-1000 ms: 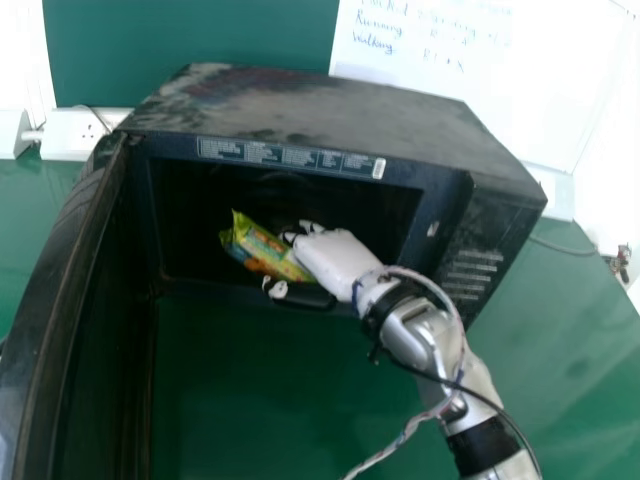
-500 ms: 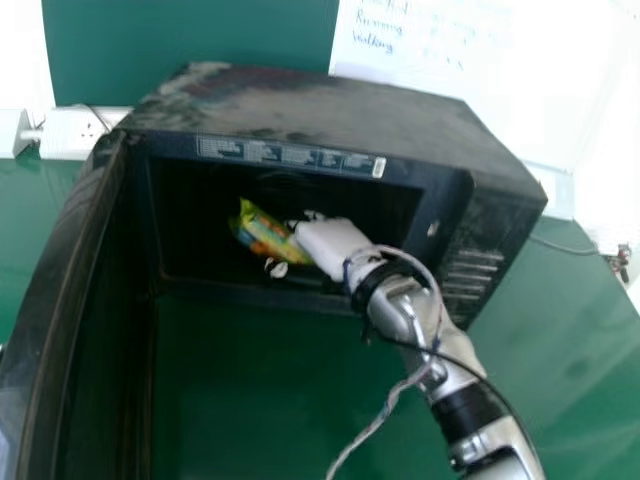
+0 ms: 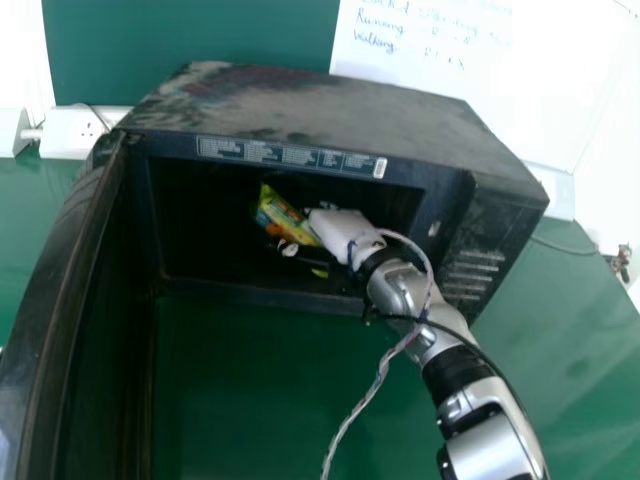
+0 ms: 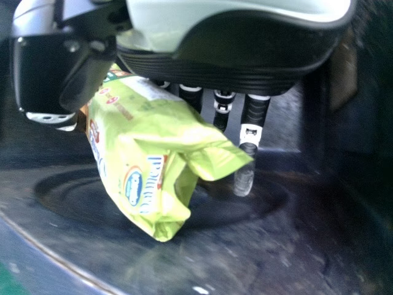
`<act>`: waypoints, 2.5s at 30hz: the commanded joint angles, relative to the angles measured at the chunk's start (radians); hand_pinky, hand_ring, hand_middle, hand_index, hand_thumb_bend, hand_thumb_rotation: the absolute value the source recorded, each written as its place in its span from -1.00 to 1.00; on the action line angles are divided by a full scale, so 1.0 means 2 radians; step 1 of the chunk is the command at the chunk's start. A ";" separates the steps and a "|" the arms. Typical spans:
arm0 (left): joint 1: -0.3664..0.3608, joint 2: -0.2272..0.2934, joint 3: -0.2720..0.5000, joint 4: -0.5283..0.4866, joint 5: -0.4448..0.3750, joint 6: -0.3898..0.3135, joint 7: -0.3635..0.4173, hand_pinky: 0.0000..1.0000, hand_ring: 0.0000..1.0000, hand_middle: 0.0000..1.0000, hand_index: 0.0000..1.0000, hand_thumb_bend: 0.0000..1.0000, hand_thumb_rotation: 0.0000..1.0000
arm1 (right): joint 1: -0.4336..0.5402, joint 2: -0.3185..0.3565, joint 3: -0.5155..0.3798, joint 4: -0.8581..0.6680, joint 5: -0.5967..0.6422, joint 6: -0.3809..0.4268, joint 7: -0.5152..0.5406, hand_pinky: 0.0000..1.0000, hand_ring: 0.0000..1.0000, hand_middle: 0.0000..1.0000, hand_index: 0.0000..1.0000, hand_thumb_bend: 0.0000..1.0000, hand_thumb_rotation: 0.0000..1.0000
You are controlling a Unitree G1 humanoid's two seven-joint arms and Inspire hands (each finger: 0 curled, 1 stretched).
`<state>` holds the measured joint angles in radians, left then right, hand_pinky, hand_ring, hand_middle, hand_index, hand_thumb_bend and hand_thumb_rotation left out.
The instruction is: Put biscuit inside oven
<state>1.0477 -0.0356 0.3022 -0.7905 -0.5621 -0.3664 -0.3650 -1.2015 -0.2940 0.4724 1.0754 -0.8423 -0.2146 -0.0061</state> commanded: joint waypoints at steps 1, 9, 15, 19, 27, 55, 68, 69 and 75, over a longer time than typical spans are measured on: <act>0.003 0.000 0.001 0.004 0.006 -0.009 -0.002 0.70 0.47 0.54 0.62 0.67 0.84 | -0.023 0.003 0.002 0.021 0.009 -0.005 -0.016 -0.22 -0.06 0.04 0.02 -0.06 -1.00; 0.001 0.004 -0.001 0.013 0.001 -0.019 -0.012 0.62 0.29 0.29 0.53 0.67 0.91 | -0.051 0.013 0.013 0.080 0.011 0.007 -0.043 -0.21 -0.06 0.04 0.02 -0.06 -1.00; -0.005 0.008 0.000 0.027 -0.007 -0.038 -0.034 0.57 0.30 0.24 0.56 0.72 0.92 | -0.065 0.027 0.018 0.103 0.016 0.029 -0.045 -0.21 -0.07 0.03 0.02 -0.06 -1.00; -0.010 0.001 -0.001 0.040 0.013 -0.065 -0.041 0.64 0.50 0.46 0.59 0.71 0.91 | -0.072 0.034 0.022 0.111 0.019 0.038 -0.039 -0.21 -0.07 0.02 0.02 -0.05 -1.00; -0.008 0.003 -0.008 0.045 0.018 -0.077 -0.043 0.67 0.61 0.61 0.58 0.67 0.95 | -0.083 0.044 0.032 0.120 0.017 0.046 -0.033 -0.20 -0.07 0.03 0.01 -0.05 -1.00; 0.010 0.024 -0.016 0.050 0.022 -0.104 -0.057 0.70 0.48 0.56 0.58 0.59 0.85 | -0.076 0.060 0.036 0.138 0.038 0.047 -0.055 -0.62 -0.59 -0.04 -0.04 0.03 -1.00; 0.017 0.032 -0.016 0.061 0.005 -0.107 -0.075 0.72 0.55 0.58 0.57 0.59 0.81 | -0.074 0.061 0.041 0.142 0.033 0.053 -0.062 -0.28 0.01 0.22 0.12 0.17 -0.63; 0.016 0.028 -0.015 0.063 0.010 -0.112 -0.072 0.71 0.55 0.57 0.56 0.59 0.86 | -0.075 0.062 0.045 0.143 0.030 0.057 -0.058 -0.20 0.11 0.28 0.22 0.27 -0.41; 0.004 -0.009 0.013 0.077 0.099 -0.156 -0.032 0.79 0.59 0.60 0.59 0.60 0.85 | -0.073 0.064 0.042 0.143 0.036 0.060 -0.060 0.20 0.60 0.69 0.65 0.66 0.53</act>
<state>1.0483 -0.0447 0.3123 -0.6454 -0.3928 -0.6594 -0.4386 -1.3484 -0.1726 0.5599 1.3599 -0.7780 -0.0969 -0.1152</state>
